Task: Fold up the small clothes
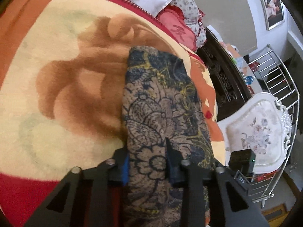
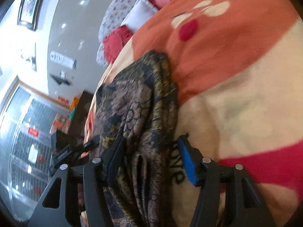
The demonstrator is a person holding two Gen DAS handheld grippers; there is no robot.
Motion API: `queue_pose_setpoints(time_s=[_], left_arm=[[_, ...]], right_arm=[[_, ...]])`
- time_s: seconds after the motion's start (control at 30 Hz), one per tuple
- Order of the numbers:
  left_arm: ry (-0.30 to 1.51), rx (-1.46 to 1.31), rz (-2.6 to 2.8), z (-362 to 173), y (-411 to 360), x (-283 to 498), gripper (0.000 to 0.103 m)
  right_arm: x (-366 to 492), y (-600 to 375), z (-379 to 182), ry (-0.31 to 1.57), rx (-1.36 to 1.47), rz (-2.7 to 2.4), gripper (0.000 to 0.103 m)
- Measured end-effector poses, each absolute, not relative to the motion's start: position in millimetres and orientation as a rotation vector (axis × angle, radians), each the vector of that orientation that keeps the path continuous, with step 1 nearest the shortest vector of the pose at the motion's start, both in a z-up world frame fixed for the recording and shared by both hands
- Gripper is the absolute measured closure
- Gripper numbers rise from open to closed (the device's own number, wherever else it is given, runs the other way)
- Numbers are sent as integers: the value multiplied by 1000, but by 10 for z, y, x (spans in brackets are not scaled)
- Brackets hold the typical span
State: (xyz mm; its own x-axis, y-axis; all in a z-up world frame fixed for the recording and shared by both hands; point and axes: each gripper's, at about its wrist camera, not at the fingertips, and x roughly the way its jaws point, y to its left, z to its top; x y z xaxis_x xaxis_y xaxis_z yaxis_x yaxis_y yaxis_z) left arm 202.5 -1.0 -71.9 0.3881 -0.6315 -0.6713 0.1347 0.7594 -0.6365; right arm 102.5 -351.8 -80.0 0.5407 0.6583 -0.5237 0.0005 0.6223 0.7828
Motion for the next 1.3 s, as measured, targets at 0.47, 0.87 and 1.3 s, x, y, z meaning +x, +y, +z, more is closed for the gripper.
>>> queue_pose_setpoints(time_s=[0.47,0.87,1.3], left_arm=[[932,-496,-338,-125,1182,1853,82],[907,-284,-245,-243,1382,1654,51],[934,-55,-162,-518,901,1158,51]], right_arm=[[1134,-2373,-219,949,697,558,81],[1132,-1939,6,947,557,401,80],[666,-1121,-129,953,-18,332,86]])
